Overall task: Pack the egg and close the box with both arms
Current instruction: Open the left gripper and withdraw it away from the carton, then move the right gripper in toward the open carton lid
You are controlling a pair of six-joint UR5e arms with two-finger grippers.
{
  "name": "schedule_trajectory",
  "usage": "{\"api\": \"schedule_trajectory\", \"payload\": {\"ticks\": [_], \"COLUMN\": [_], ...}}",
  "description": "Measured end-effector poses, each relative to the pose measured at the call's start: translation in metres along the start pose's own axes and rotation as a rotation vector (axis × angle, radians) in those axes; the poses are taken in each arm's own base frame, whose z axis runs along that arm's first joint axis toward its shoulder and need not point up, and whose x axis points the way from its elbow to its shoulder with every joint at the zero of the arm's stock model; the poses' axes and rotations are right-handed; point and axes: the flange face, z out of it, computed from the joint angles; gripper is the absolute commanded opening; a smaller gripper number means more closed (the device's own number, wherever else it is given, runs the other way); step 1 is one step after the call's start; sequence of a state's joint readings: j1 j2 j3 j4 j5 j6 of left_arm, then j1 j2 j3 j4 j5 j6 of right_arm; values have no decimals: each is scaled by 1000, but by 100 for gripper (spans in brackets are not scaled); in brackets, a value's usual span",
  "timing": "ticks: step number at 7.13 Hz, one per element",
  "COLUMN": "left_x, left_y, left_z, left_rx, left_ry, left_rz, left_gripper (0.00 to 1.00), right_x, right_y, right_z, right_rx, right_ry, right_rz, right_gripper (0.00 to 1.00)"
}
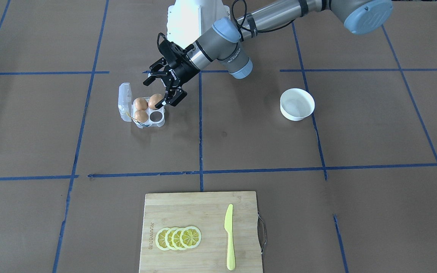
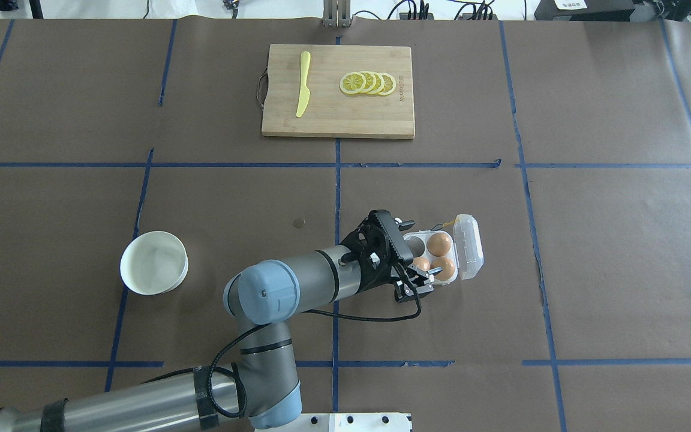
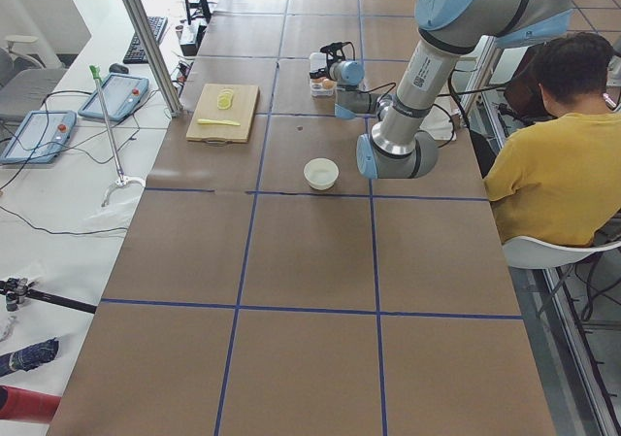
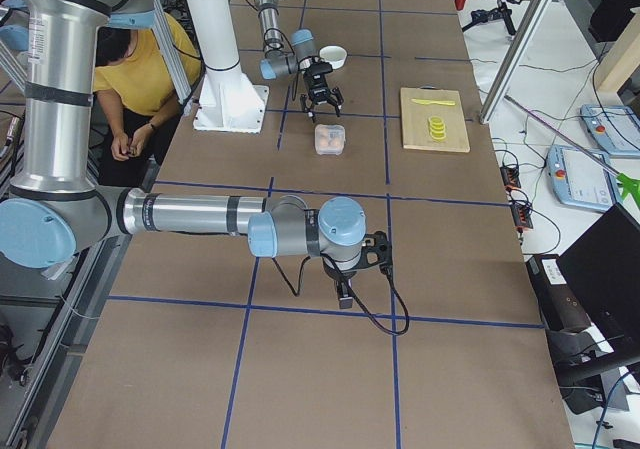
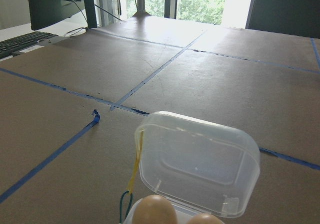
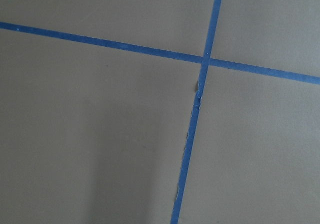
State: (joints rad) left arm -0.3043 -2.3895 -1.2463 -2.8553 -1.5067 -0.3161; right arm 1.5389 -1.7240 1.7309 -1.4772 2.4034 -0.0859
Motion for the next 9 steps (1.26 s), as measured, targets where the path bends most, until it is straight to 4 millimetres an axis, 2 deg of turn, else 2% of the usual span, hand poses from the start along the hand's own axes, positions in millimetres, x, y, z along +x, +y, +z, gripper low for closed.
{"api": "schedule_trajectory", "payload": {"ticks": [2,3,4,5,7,8,9], "left_x": [-45,-73,-111,-157,-283,-340,-382], "left_y": [-45,-66,-78,-81,-90,-79,-51], "left_z": [-20,-41,-78,-129,-252,-315,-369], "left_rx": [-143,-258,-386,-498,-661,-734,-799], "left_ry": [28,9,-39,-116,-313,-394,-468], "left_rz": [-6,-20,-50,-85,-60,-69,-118], "left_gripper": [100,100,100,100,100,100,100], "right_x": [-2,-2,-1,2,5,5,4], "right_y": [-1,-2,-2,-3,-3,-4,-4], "right_z": [-2,-3,-4,-5,-5,-5,-6], "right_rx": [5,7,6,5,3,3,4], "right_ry": [2,9,34,68,103,104,101], "right_rz": [-5,-8,-10,-11,-10,-8,-10], "right_gripper": [100,100,100,100,100,100,100]}}
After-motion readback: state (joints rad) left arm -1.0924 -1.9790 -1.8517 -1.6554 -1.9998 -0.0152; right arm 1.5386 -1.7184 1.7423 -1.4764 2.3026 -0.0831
